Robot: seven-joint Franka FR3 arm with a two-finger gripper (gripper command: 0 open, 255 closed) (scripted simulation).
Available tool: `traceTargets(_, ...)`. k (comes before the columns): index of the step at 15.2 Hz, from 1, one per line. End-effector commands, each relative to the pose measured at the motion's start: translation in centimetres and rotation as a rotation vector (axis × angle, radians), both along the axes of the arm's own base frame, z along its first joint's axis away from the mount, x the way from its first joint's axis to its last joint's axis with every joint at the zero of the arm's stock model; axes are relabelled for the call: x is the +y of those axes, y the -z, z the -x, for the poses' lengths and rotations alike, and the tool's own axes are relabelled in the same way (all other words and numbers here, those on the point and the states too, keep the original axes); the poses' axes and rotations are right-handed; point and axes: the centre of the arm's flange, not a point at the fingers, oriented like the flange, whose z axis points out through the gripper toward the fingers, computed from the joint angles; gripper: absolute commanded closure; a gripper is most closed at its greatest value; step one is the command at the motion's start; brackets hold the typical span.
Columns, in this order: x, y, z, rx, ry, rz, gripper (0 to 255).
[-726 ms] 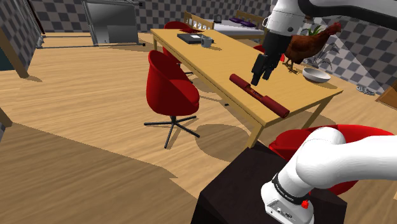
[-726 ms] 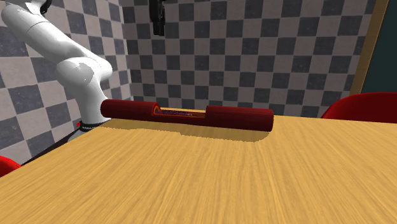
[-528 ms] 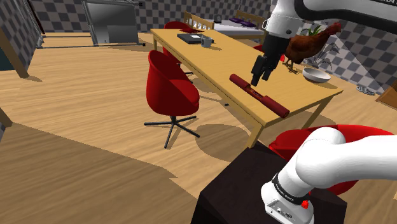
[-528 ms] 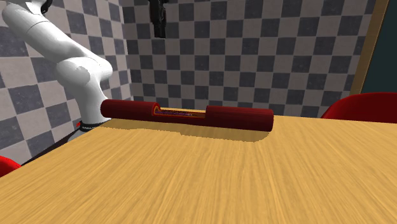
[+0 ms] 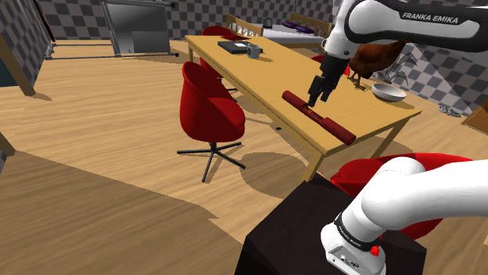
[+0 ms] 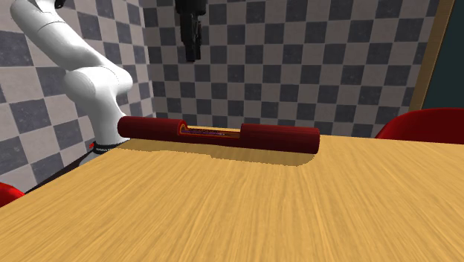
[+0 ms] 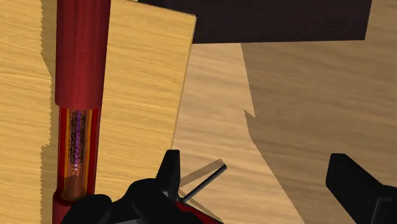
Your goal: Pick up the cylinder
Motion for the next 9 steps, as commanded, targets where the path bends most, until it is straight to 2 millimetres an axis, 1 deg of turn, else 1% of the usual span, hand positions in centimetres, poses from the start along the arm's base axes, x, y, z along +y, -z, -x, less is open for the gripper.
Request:
traceTargets(1, -2.3, 1.3, -0.6, -0.003, 0.009, -0.001, 0)
traceTargets(9, -11.3, 6.4, -3.3, -0.011, 0.047, -0.010, 0)
